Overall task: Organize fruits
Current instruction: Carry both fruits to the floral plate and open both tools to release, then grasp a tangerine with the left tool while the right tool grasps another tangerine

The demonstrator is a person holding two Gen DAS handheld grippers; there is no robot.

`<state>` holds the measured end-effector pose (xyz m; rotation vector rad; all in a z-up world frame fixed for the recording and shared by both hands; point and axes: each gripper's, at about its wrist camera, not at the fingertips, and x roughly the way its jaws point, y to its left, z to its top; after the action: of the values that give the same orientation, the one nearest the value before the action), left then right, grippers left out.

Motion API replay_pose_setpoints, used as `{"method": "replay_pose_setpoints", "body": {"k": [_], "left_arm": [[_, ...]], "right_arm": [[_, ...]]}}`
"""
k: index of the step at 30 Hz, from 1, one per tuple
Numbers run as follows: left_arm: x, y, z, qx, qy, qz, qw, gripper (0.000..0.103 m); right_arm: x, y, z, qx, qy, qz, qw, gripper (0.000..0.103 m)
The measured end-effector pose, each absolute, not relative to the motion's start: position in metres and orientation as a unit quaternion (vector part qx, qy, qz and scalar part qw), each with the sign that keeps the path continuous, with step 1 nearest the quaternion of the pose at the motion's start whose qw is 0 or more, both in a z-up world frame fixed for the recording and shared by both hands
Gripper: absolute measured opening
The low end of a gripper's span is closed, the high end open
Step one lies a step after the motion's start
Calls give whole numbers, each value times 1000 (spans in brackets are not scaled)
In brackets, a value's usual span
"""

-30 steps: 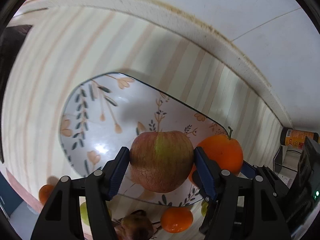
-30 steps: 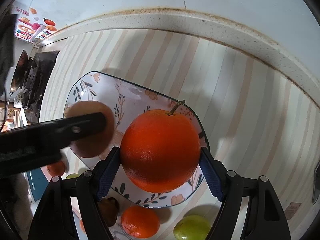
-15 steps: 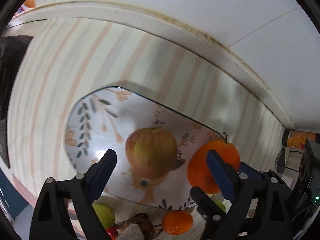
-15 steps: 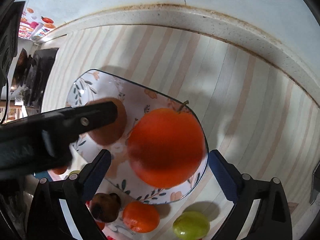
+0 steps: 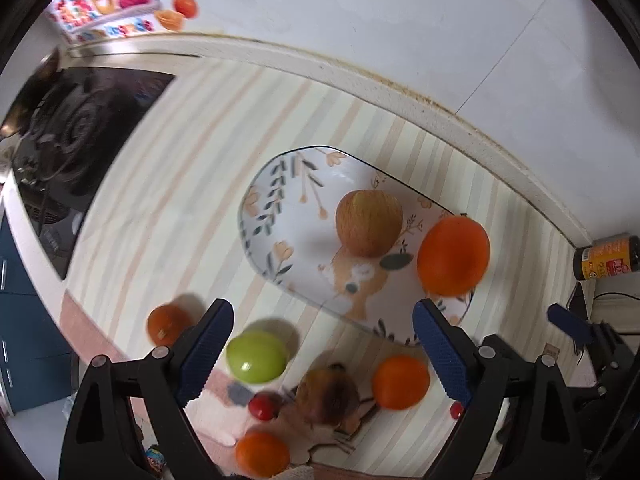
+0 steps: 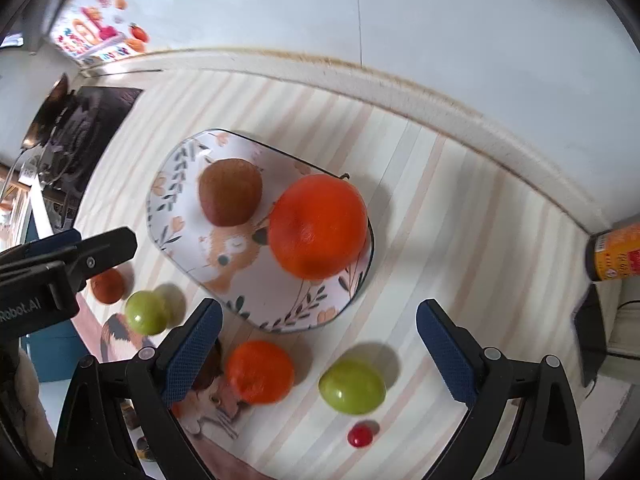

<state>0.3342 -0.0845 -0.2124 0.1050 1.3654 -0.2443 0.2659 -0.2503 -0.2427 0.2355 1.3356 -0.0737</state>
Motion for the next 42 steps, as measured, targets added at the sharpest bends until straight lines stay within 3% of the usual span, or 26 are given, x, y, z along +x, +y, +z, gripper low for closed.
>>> {"method": "replay_pose_setpoints", "body": {"k": [11,26,30,35,42], "left_arm": [[264,-66,-154,48,572,-120,810,92],[216,-47,-118,27,536,-116,836,92],[217,-36,-123,18,540,-104,835,100],[218,-10,-148,4,562,-65,825,101],[203,21,-228,-23,640,-9,768,101]], "right_arm": [[203,-230,-167,84,562,-27,823,100],[144,-225,-130,106,529,-24,841,100],[147,-227,-143,123,545,-13,829,100],[158,-224,-183,143,578,11,803,100],[179,-214,-258,163,635,44,754,100]]}}
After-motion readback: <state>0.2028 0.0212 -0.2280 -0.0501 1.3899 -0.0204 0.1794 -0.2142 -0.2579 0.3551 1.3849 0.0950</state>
